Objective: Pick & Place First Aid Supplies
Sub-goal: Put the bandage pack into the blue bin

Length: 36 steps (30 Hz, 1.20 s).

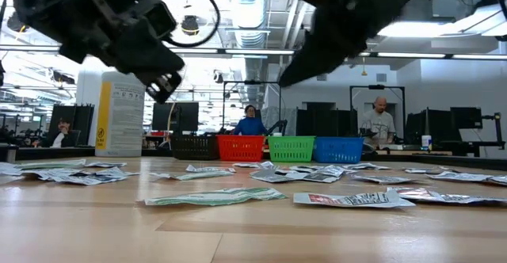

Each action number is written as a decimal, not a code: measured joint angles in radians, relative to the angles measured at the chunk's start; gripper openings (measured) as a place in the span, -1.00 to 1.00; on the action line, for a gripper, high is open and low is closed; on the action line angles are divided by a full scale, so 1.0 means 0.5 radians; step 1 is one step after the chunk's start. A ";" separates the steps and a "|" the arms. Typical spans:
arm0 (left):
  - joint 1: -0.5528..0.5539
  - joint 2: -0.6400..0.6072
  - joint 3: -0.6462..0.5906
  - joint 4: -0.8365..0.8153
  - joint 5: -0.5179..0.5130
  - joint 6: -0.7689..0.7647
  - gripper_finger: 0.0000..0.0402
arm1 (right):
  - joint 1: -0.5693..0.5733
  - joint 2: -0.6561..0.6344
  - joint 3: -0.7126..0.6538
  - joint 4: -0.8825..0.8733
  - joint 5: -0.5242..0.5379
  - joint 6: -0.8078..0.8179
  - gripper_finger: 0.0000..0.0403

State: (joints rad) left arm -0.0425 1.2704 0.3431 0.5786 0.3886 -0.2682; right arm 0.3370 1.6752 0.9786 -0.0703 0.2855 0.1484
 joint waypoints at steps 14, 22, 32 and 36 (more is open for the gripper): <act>-0.438 -0.218 -0.091 -0.031 -0.418 -0.175 -0.94 | 0.046 0.447 0.358 0.065 -0.122 0.002 -0.42; -0.452 -0.218 -0.092 -0.044 -0.442 -0.209 -0.94 | 0.029 0.458 0.354 0.053 -0.442 -0.157 -0.42; -0.452 -0.210 -0.091 -0.047 -0.478 -0.196 -0.94 | 0.105 0.505 0.350 0.084 -0.469 -0.302 -0.42; -0.454 -0.210 -0.091 -0.045 -0.478 -0.196 -0.94 | 0.116 0.606 0.360 0.148 -0.480 -0.297 -0.42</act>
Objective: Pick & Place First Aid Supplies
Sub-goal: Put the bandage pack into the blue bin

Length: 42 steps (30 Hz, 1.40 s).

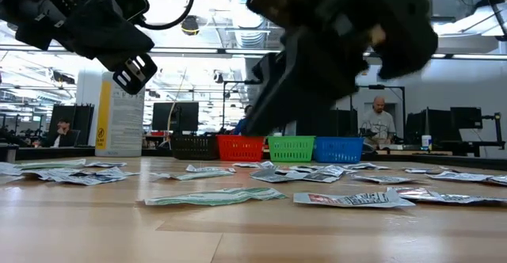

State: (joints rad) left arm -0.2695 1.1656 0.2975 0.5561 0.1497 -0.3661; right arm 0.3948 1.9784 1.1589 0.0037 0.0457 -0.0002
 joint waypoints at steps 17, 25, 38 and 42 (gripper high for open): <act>-0.020 -0.001 -0.101 0.061 -0.040 -0.137 -0.94 | 0.016 0.142 0.031 0.009 0.012 0.072 -0.42; -0.020 -0.001 -0.101 0.069 -0.044 -0.131 -0.94 | -0.010 0.144 0.030 0.001 -0.005 0.149 -0.42; -0.020 -0.001 -0.101 0.071 -0.091 -0.116 -0.94 | -0.021 0.141 0.030 -0.041 -0.039 0.253 -0.73; -0.020 -0.001 -0.101 0.072 -0.106 -0.116 -0.94 | -0.022 0.141 0.030 -0.044 -0.039 0.265 -0.85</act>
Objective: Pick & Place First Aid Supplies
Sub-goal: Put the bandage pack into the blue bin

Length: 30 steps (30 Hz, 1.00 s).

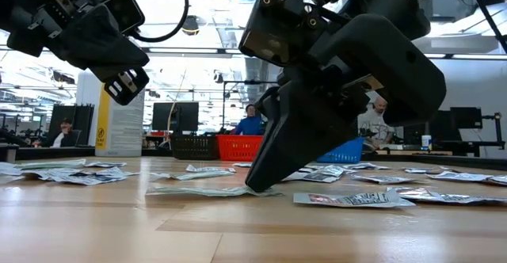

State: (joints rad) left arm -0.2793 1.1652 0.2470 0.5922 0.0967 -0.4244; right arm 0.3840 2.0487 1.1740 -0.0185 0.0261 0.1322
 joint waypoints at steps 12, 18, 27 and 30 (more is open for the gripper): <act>0.000 0.000 -0.001 0.015 -0.031 0.000 -0.94 | 0.001 -0.002 -0.002 -0.002 -0.002 0.001 -0.99; 0.000 0.000 -0.001 0.015 -0.036 0.000 -0.94 | 0.002 0.002 0.061 -0.048 -0.004 -0.036 -1.00; 0.000 0.000 -0.001 0.015 -0.053 0.001 -0.94 | 0.002 0.000 0.332 -0.526 0.065 -0.277 -1.00; 0.000 0.000 -0.001 0.015 -0.053 0.001 -0.94 | 0.000 0.000 0.387 -0.688 0.117 -0.334 -1.00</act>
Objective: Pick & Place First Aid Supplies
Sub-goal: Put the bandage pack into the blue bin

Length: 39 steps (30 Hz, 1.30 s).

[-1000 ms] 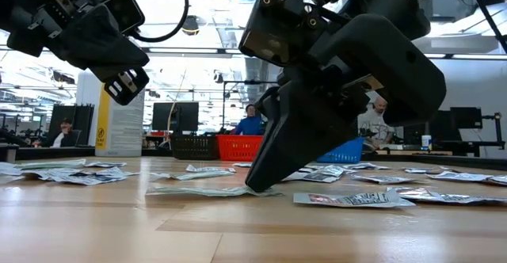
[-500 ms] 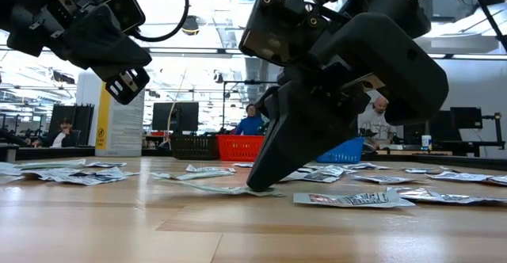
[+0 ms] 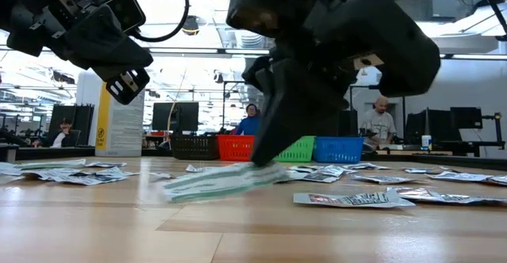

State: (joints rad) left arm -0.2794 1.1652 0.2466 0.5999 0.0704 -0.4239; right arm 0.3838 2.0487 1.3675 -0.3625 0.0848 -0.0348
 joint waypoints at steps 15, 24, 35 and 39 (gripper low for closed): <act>0.011 0.000 0.000 0.020 -0.043 0.001 -0.94 | -0.142 -0.383 0.068 -0.217 0.324 -0.161 -1.00; 0.161 0.000 0.000 0.023 -0.049 0.008 -0.94 | -0.328 -0.670 0.068 -0.434 0.477 -0.301 -1.00; 0.414 0.000 0.000 0.032 -0.204 0.214 -0.94 | -0.722 -0.804 0.068 -0.646 0.517 -0.613 -1.00; 0.517 0.000 0.000 0.042 -0.269 0.226 -0.94 | -0.899 -0.804 0.068 -0.668 0.515 -0.745 -1.00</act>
State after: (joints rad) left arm -0.0211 1.1652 0.2466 0.6210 -0.0642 -0.3107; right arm -0.0658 1.6465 1.4014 -0.6964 0.3425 -0.4072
